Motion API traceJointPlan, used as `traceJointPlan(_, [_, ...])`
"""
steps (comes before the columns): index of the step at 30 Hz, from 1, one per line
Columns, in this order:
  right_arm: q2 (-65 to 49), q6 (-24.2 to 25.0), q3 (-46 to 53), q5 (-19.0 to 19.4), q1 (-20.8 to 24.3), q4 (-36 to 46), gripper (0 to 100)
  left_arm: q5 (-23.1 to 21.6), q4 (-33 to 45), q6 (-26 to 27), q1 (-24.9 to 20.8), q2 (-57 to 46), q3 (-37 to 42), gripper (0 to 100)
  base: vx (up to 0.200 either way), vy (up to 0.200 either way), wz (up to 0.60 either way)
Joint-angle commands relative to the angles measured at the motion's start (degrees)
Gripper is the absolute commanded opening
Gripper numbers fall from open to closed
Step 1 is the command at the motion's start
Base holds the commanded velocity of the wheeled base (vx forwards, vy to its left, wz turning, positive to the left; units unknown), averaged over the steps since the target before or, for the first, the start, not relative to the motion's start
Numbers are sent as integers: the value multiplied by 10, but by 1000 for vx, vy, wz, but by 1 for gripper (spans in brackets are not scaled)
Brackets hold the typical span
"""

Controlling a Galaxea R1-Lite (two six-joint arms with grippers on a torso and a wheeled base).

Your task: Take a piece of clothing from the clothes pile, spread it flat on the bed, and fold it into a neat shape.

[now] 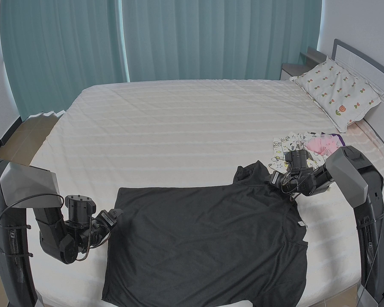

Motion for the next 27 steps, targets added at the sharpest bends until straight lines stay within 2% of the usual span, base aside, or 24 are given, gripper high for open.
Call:
traceJointPlan(1, [-17, 6, -17, 3, 0, 1, 100, 0, 0, 0, 0, 1, 0, 100, 0, 0, 0])
traceJointPlan(9, [35, 33, -94, 3, 3, 10, 100, 2, 0, 0, -1, 1, 0, 100, 0, 0, 0])
traceJointPlan(19, [108, 34, -184, -5, 16, 5, 100, 3, 0, 0, -1, 1, 0, 100, 0, 0, 0])
traceJointPlan(20, [109, 34, -192, -5, 16, 7, 0, 3, 0, 0, -1, 2, 0, 100, 0, 0, 0])
traceJointPlan(27, [103, 38, -222, -10, 8, -4, 0, 4, 0, 0, -1, 2, 0, 100, 0, 0, 0])
